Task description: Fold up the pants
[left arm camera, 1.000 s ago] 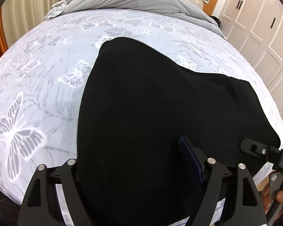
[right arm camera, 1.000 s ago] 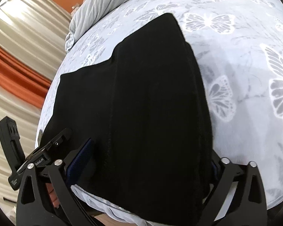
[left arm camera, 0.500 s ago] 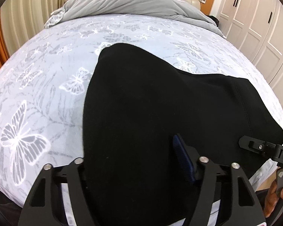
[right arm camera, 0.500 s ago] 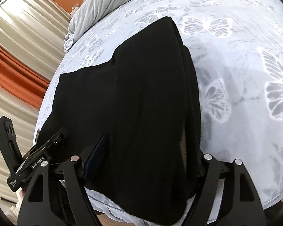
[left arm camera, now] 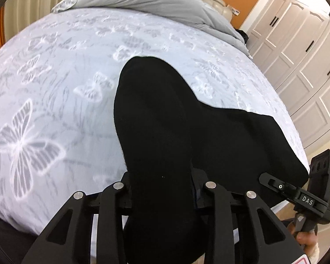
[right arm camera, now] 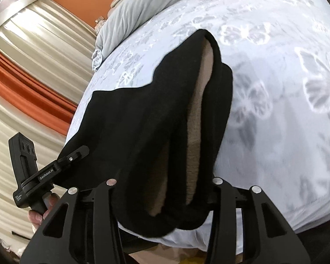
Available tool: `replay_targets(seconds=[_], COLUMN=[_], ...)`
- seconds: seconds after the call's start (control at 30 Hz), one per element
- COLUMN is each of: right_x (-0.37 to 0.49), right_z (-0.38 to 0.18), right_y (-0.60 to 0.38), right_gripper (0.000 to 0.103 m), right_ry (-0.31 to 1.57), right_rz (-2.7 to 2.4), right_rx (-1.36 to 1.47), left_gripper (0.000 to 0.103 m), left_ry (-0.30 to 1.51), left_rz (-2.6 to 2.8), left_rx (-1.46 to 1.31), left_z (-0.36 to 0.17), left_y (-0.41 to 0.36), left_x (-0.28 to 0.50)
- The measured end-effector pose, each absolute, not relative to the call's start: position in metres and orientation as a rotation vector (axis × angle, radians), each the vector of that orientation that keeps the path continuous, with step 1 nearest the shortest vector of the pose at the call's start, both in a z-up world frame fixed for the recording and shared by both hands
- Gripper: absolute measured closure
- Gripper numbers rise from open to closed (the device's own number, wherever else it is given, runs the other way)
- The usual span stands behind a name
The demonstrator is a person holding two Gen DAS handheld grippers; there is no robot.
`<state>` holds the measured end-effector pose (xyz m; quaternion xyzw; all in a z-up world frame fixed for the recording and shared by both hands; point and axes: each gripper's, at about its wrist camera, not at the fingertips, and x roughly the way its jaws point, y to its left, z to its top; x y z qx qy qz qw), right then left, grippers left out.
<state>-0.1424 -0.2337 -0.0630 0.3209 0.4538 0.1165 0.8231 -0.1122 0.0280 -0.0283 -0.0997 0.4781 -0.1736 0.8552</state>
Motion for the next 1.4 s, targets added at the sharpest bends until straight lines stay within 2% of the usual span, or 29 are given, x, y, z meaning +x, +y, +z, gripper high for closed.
replay_targets(seconds=[0.03, 0.1, 0.13, 0.2, 0.33, 0.37, 0.4, 0.43, 0.47, 0.5, 0.6, 0.97, 1.4], right_x=[-0.140, -0.137, -0.135, -0.135, -0.134, -0.135, -0.136, -0.137, -0.140, -0.143, -0.155, -0.196, -0.188], right_z=[-0.067, -0.074, -0.080, -0.088, -0.089, -0.089, -0.086, -0.081, -0.072, -0.065, -0.042, 0.056, 0.178], right_y=[-0.236, -0.241, -0.244, -0.247, -0.245, -0.243, -0.240, -0.236, -0.232, -0.232, -0.226, -0.202, -0.205], right_gripper=[0.059, 0.049, 0.043, 0.041, 0.038, 0.047, 0.051, 0.058, 0.061, 0.062, 0.063, 0.064, 0.064], right_ry=[0.976, 0.991, 1.006, 1.005, 0.990, 0.982, 0.974, 0.968, 0.949, 0.933, 0.876, 0.675, 0.368], right_rz=[0.248, 0.246, 0.253, 0.253, 0.248, 0.240, 0.239, 0.240, 0.242, 0.247, 0.277, 0.397, 0.468], right_rx=[0.693, 0.740, 0.765, 0.809, 0.805, 0.793, 0.764, 0.746, 0.711, 0.701, 0.703, 0.601, 0.463], left_gripper=[0.067, 0.051, 0.047, 0.035, 0.030, 0.032, 0.041, 0.046, 0.059, 0.066, 0.070, 0.071, 0.071], left_ry=[1.022, 1.051, 1.064, 1.078, 1.109, 1.112, 1.111, 1.101, 1.085, 1.071, 1.041, 0.848, 0.495], left_rz=[-0.347, -0.307, -0.285, -0.275, -0.287, -0.292, -0.300, -0.307, -0.302, -0.301, -0.337, -0.423, -0.451], left_rx=[-0.204, -0.176, -0.172, -0.218, -0.344, -0.361, -0.373, -0.372, -0.361, -0.349, -0.362, -0.268, -0.205], left_z=[-0.036, -0.047, -0.052, -0.061, -0.071, -0.073, -0.074, -0.071, -0.067, -0.061, -0.040, 0.067, 0.206], left_y=[0.028, 0.024, 0.023, 0.023, 0.029, 0.031, 0.032, 0.032, 0.030, 0.030, 0.034, 0.037, 0.041], left_x=[-0.112, -0.109, -0.106, -0.102, -0.094, -0.092, -0.091, -0.091, -0.095, -0.098, -0.110, -0.163, -0.176])
